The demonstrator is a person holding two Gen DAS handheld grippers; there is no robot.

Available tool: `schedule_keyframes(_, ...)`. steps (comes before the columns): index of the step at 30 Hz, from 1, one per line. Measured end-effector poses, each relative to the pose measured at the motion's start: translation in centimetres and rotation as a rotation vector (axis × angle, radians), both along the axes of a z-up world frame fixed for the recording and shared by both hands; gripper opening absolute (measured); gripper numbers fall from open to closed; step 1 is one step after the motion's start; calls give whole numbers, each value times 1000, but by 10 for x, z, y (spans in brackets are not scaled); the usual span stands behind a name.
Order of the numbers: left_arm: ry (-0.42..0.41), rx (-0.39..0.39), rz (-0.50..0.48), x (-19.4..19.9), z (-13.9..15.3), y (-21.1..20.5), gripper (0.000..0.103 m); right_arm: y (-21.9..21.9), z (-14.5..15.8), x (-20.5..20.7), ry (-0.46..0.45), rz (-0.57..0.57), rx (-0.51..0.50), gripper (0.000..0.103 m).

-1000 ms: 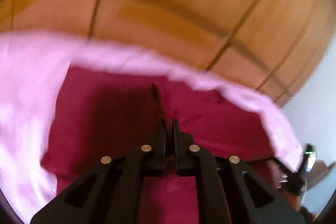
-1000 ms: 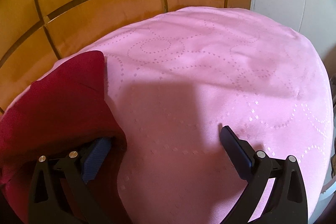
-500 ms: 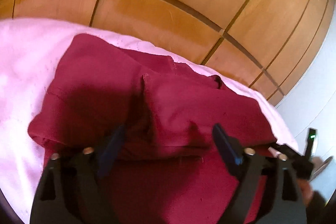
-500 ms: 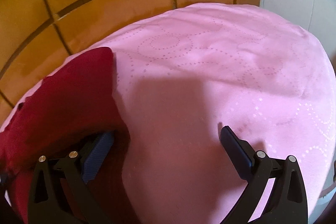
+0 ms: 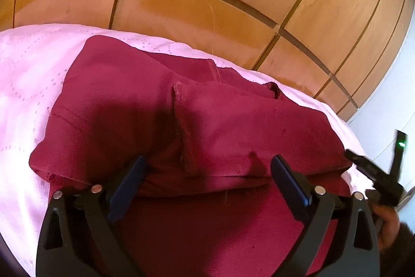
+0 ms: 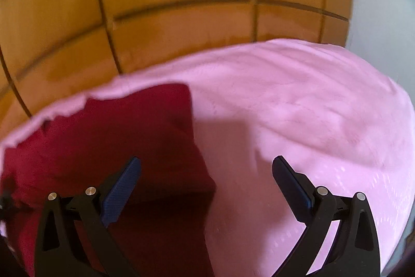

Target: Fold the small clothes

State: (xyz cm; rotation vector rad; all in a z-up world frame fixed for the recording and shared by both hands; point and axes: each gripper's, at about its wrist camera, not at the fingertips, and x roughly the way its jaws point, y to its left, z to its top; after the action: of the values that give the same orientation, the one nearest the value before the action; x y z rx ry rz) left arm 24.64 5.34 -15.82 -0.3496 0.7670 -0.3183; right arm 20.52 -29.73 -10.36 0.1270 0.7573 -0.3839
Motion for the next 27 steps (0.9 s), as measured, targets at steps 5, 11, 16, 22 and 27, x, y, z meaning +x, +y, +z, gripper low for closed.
schedule_keyframes(5, 13, 22, -6, 2, -2, -3, 99, -43, -28, 6, 86, -172, 120, 100)
schedule_keyframes(11, 22, 38, -12, 4, -4, -6, 100, -40, -29, 0, 55, -164, 110, 100)
schedule_keyframes(16, 22, 30, -12, 5, -5, -6, 100, -35, -19, -20, -2, -150, 135, 100)
schedule_keyframes(22, 23, 44, -9, 5, -4, -8, 100, -7, -25, -54, 54, -26, 126, 100)
schedule_keyframes(27, 36, 152, 6, -1, 1, -18, 100, 2, -28, -70, 70, 73, 132, 100)
